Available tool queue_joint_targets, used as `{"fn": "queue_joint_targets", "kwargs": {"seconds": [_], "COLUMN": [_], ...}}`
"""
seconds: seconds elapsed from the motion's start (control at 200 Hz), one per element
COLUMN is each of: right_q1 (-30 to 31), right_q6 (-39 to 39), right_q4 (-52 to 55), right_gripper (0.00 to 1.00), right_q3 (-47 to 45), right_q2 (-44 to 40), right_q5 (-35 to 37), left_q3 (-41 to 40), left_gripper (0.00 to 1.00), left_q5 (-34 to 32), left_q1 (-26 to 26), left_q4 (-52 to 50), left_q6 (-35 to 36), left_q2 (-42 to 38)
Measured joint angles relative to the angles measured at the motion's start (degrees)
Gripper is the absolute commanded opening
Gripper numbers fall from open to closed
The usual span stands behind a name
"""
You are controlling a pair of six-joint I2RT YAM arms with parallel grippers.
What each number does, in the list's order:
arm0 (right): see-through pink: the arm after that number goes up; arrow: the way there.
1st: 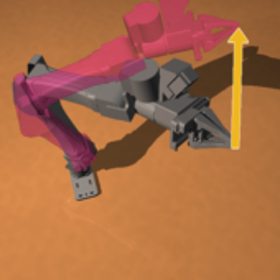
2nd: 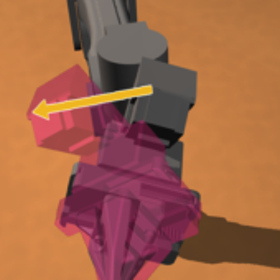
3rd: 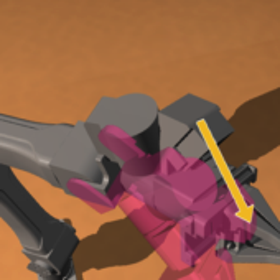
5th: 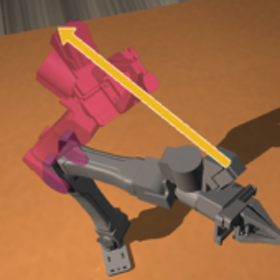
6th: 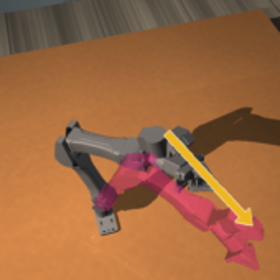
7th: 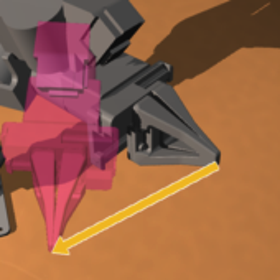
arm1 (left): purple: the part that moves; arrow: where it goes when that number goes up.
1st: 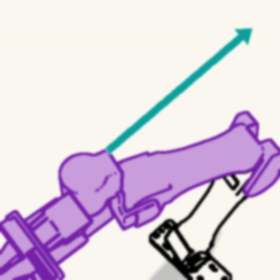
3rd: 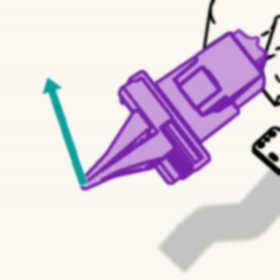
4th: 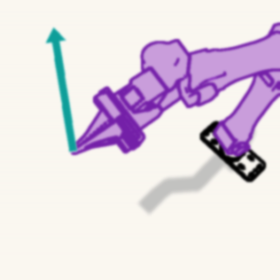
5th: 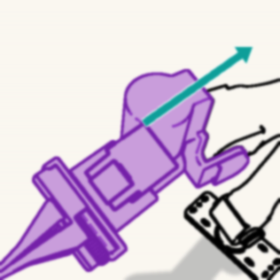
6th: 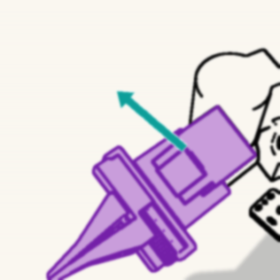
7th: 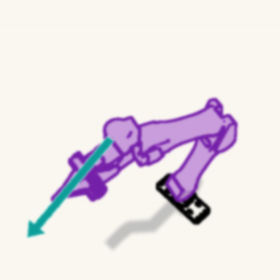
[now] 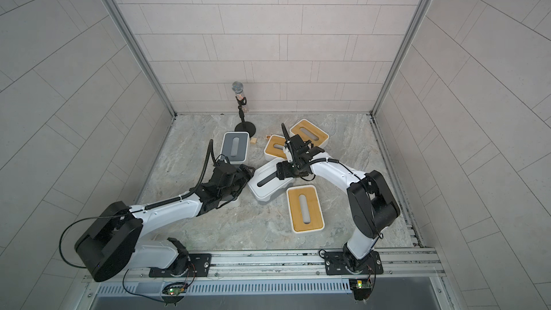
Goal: Stack the tissue boxes
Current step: Adjust the tissue box at the center of the board.
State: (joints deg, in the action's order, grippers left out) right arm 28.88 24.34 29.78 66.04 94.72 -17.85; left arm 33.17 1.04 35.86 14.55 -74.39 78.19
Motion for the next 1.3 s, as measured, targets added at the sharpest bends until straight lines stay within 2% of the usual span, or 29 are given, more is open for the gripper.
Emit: {"fn": "queue_joint_targets", "kwargs": {"seconds": [0.315,0.525,0.731,0.891,1.106,1.301], "right_q1": [-0.76,-3.15,-3.54,-3.58,-3.56,-3.56], "right_q6": [1.40,1.40,1.36,1.20,1.18,1.20], "right_q4": [-0.04,-0.85,-1.81,-2.25,-2.25,-2.58], "right_gripper": [0.95,0.97,0.96,0.94,0.94,0.94], "right_q3": [-2.75,-2.62,-1.27,-0.98,-1.03,-1.62], "right_q2": [-3.28,-4.02,-3.02,-2.38,-2.38,-2.62], "right_q5": [-2.97,-5.25,-7.93,-9.07,-9.38,-9.29], "left_q3": [2.51,1.88,-1.81,-2.12,-1.68,-1.18], "left_gripper": [0.84,0.84,0.84,0.84,0.83,0.83], "left_q5": [5.14,6.69,6.49,7.74,9.97,9.94], "left_q1": [-1.77,-1.55,1.86,3.61,3.74,3.76], "left_q4": [-4.63,-11.61,-12.70,-10.12,-5.51,-5.42], "left_q6": [3.52,3.56,0.15,-2.25,-3.61,-3.28], "left_q2": [1.01,-4.81,-11.04,-9.55,-3.19,-2.29]}}
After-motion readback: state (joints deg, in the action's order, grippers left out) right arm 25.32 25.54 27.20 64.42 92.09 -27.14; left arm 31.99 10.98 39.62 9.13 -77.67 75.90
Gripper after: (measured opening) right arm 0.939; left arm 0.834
